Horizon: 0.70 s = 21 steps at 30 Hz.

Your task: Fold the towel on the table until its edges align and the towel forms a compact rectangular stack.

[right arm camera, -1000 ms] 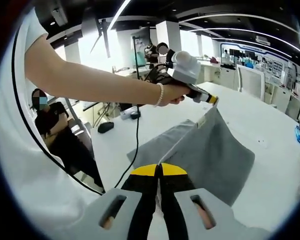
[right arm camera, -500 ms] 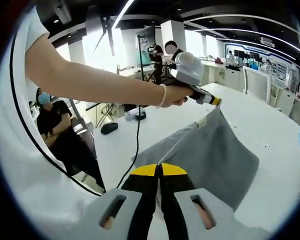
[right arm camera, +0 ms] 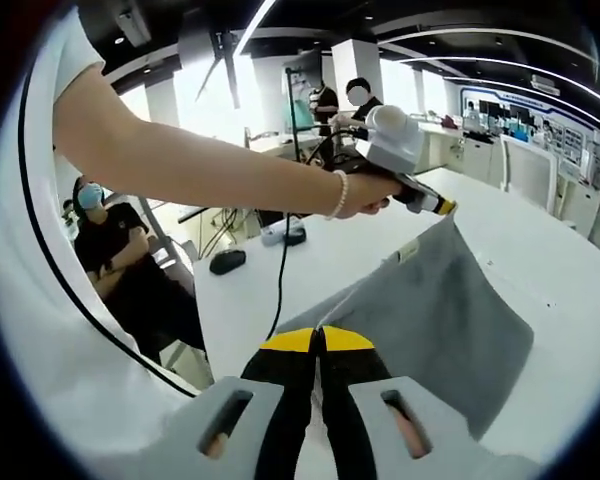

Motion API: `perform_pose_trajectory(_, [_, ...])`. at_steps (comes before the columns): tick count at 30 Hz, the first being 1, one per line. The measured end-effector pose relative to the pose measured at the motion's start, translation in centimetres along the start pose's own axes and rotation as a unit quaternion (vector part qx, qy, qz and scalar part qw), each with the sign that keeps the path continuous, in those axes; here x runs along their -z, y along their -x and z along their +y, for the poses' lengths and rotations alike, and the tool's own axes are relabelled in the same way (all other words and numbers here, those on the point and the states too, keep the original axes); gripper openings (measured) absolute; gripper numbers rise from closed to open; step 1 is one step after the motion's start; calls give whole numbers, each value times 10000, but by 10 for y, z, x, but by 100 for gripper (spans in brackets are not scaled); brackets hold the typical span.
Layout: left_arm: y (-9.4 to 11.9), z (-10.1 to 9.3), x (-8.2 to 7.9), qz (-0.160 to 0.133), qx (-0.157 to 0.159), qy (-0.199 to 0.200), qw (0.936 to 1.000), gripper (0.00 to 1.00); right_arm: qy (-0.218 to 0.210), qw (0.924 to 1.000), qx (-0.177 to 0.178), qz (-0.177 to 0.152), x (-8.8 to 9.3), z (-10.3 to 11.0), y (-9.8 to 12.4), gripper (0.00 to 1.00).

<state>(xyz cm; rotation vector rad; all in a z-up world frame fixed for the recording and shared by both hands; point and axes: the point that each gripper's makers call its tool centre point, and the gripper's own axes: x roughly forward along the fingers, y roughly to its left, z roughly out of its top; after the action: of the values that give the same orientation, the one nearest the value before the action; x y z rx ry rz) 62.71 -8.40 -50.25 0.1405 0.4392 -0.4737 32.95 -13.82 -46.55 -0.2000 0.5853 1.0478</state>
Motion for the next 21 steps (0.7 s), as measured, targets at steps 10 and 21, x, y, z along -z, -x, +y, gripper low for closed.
perform_pose_trajectory(10, [11,21,10,31,-103,38,9999,4,124,9997,-205,45,-5,13,-19,0])
perform_pose_trajectory(21, [16,33,8,-64,-143,104,9998,4,265,9986,-449,47,-17,24,-33,0])
